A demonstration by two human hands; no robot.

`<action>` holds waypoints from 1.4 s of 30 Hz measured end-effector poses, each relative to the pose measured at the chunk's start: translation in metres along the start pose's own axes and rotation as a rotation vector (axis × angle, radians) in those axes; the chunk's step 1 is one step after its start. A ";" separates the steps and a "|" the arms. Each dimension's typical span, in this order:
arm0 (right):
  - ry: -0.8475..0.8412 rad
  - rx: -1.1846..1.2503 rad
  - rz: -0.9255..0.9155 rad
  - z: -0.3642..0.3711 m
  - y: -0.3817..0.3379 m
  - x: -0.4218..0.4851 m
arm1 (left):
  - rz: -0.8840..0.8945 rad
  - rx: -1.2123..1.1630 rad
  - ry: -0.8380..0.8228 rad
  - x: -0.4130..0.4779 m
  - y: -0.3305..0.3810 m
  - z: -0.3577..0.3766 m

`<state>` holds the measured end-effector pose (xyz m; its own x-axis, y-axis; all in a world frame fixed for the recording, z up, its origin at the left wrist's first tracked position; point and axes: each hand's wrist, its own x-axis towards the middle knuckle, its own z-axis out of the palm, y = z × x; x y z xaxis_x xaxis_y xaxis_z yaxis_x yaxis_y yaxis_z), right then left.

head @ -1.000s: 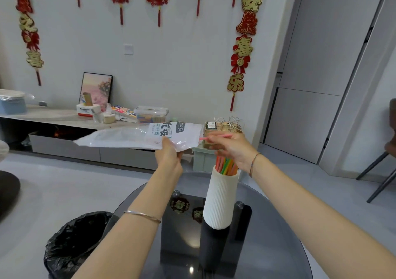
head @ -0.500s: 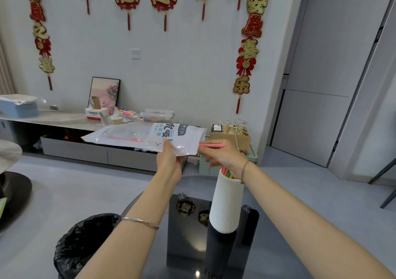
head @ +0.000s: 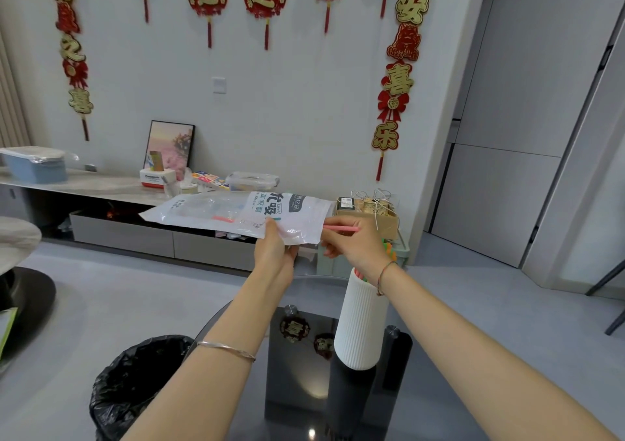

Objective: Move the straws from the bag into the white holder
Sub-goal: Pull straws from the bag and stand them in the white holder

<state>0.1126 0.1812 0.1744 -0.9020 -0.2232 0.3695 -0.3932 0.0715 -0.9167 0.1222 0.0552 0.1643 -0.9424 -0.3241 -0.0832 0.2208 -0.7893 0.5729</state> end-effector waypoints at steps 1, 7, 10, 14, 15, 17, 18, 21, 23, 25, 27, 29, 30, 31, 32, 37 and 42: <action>-0.008 0.023 0.018 -0.001 0.000 0.000 | -0.011 -0.010 0.002 0.000 0.001 -0.001; -0.051 -0.064 0.071 -0.007 -0.001 -0.005 | -0.047 -0.005 -0.023 -0.002 -0.002 -0.005; -0.030 -0.088 0.073 -0.004 0.000 -0.005 | -0.048 -0.006 -0.031 -0.005 -0.002 -0.003; 0.017 -0.147 -0.019 -0.004 -0.001 -0.004 | -0.059 -0.029 -0.018 -0.007 0.000 0.001; 0.024 -0.178 -0.035 -0.005 -0.001 -0.003 | -0.063 -0.028 -0.014 -0.007 0.001 0.002; 0.034 -0.243 -0.039 -0.005 0.000 -0.002 | -0.074 -0.031 -0.004 -0.009 0.001 0.001; 0.036 -0.275 -0.040 -0.005 0.000 -0.002 | -0.078 -0.035 0.001 -0.009 0.001 0.000; 0.037 -0.272 -0.080 -0.009 -0.001 -0.003 | -0.074 -0.073 0.025 -0.008 0.004 -0.002; 0.034 -0.188 -0.085 -0.014 -0.002 -0.003 | -0.052 -0.111 0.040 -0.005 0.006 -0.003; 0.023 -0.103 -0.067 -0.015 -0.003 -0.004 | -0.036 -0.136 0.041 -0.004 0.009 -0.003; 0.031 -0.053 -0.071 -0.012 -0.004 -0.005 | -0.033 -0.149 0.042 -0.004 0.009 -0.002; 0.054 -0.009 -0.072 -0.008 -0.005 -0.005 | -0.042 -0.140 0.046 -0.004 0.007 -0.001; 0.060 0.003 -0.068 -0.007 -0.005 -0.005 | -0.047 -0.127 0.051 -0.005 0.005 -0.001; 0.057 0.009 -0.068 -0.007 -0.006 -0.005 | -0.051 -0.116 0.055 -0.006 0.005 0.000; 0.049 0.015 -0.072 -0.007 -0.006 -0.004 | -0.053 -0.109 0.061 -0.007 0.005 0.000; 0.171 0.087 -0.086 -0.022 -0.007 -0.003 | -0.039 -0.146 0.084 -0.005 0.013 -0.003; 0.180 0.322 0.034 -0.021 -0.003 -0.002 | -0.038 -0.160 0.084 -0.006 0.008 -0.001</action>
<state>0.1118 0.2022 0.1795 -0.9420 -0.0489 0.3321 -0.3117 -0.2405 -0.9193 0.1304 0.0500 0.1683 -0.9279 -0.3297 -0.1743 0.2290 -0.8726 0.4315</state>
